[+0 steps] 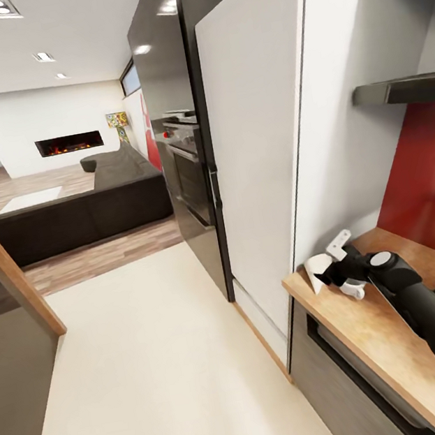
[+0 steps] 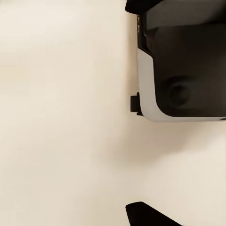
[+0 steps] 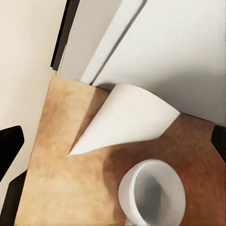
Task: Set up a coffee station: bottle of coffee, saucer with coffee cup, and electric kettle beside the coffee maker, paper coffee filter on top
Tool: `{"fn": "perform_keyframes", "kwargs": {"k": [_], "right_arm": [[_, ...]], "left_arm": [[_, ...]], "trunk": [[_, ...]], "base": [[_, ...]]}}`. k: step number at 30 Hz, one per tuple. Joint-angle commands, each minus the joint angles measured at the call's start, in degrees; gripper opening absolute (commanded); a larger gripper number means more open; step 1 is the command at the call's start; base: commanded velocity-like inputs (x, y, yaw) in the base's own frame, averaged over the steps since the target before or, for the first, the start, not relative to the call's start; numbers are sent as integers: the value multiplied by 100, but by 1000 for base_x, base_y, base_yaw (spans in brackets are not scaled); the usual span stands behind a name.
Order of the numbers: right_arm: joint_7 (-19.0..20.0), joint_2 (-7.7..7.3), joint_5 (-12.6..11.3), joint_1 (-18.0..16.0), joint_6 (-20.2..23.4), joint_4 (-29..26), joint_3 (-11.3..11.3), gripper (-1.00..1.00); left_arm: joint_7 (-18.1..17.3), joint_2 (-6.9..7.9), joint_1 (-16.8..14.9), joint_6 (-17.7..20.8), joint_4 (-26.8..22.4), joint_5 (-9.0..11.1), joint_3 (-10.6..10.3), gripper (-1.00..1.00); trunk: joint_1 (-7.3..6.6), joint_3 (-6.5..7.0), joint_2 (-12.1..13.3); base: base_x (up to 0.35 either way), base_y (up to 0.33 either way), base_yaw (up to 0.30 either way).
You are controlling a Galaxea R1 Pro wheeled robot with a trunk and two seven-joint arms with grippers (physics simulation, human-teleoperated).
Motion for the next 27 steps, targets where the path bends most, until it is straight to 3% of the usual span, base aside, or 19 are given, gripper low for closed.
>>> {"fn": "perform_keyframes", "kwargs": {"k": [1,10,19,27], "right_arm": [[59,-5,95,-7,15,12,2,100],[96,-39,153,-7,7,100,-6,100],[537,-54,172,-7,6,167,-15,100],[577,-51,172,-7,5,162,-15,100]], "left_arm": [[-1,1,-6,-20,5,3,-9,100],[-1,1,-8,-20,9,2,-8,100],[-5,9,-8,-20,6,3,-8,100],[-5,2,-8,-20,5,3,-8,100]], "trunk": [[4,-13,-13],[4,-13,-13],[4,-13,-13],[4,-13,-13]], "base": [[13,0,0],[85,-40,0],[47,-19,0],[237,-1,0]]}}
